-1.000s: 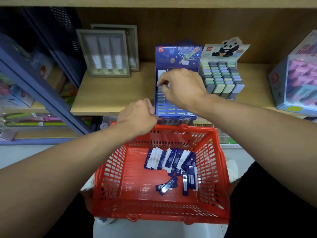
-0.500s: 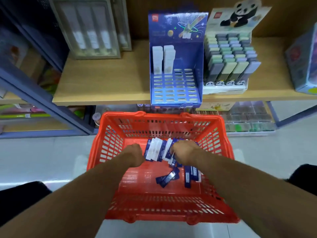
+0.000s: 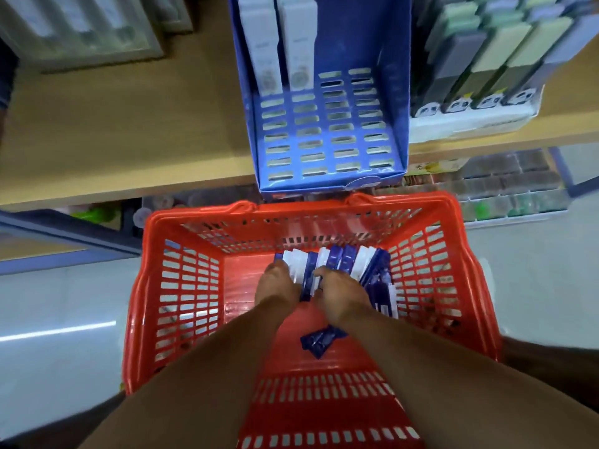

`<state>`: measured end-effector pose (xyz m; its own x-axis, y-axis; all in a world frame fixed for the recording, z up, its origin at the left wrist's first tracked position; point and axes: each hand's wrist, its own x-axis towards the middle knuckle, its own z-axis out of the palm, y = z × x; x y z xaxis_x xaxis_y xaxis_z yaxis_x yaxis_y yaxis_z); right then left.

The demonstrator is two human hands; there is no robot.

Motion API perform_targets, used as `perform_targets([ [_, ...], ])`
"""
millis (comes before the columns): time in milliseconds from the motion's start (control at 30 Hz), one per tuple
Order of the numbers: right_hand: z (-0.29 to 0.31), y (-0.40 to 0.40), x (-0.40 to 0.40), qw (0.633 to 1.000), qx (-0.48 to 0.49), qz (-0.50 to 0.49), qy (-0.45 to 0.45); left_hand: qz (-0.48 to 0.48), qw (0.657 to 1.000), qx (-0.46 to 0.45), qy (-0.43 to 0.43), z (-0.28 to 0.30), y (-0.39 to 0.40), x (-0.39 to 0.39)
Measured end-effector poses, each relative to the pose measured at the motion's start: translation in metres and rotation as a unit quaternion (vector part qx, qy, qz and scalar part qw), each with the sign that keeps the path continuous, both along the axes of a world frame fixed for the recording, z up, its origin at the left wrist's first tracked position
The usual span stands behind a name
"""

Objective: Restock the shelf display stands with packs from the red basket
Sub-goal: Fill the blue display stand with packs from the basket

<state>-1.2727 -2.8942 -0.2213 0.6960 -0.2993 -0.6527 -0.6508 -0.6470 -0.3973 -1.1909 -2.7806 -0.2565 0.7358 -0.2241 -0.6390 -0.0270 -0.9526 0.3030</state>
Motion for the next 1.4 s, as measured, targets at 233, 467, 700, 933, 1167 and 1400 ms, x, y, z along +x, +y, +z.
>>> perform_targets([
  [233, 0.0, -0.002, -0.007, 0.996, -0.01, -0.056, -0.064, -0.017, 0.999, 0.041, 0.014, -0.008, -0.003, -0.001],
  [467, 0.03, -0.002, 0.001, 0.975, 0.135, -0.159, -0.079, 0.028, 0.986, -0.128, 0.104, 0.031, 0.039, -0.011],
  [700, 0.109, -0.003, 0.007, 0.959, 0.208, -0.128, -0.141, -0.023, 0.962, -0.248, 0.114, 0.131, 0.052, -0.003],
  [933, 0.229, -0.018, 0.017, 0.959, 0.246, -0.029, -0.139, -0.123, 0.936, -0.296, 0.147, 0.263, 0.046, 0.003],
  [1167, 0.35, -0.049, 0.023, 0.959, 0.209, 0.087, -0.17, -0.167, 0.935, -0.308, 0.061, 0.353, 0.033, 0.013],
  [1400, 0.359, -0.079, 0.047, 0.958, 0.062, 0.117, -0.256, -0.128, 0.946, -0.292, -0.064, 0.351, 0.035, 0.045],
])
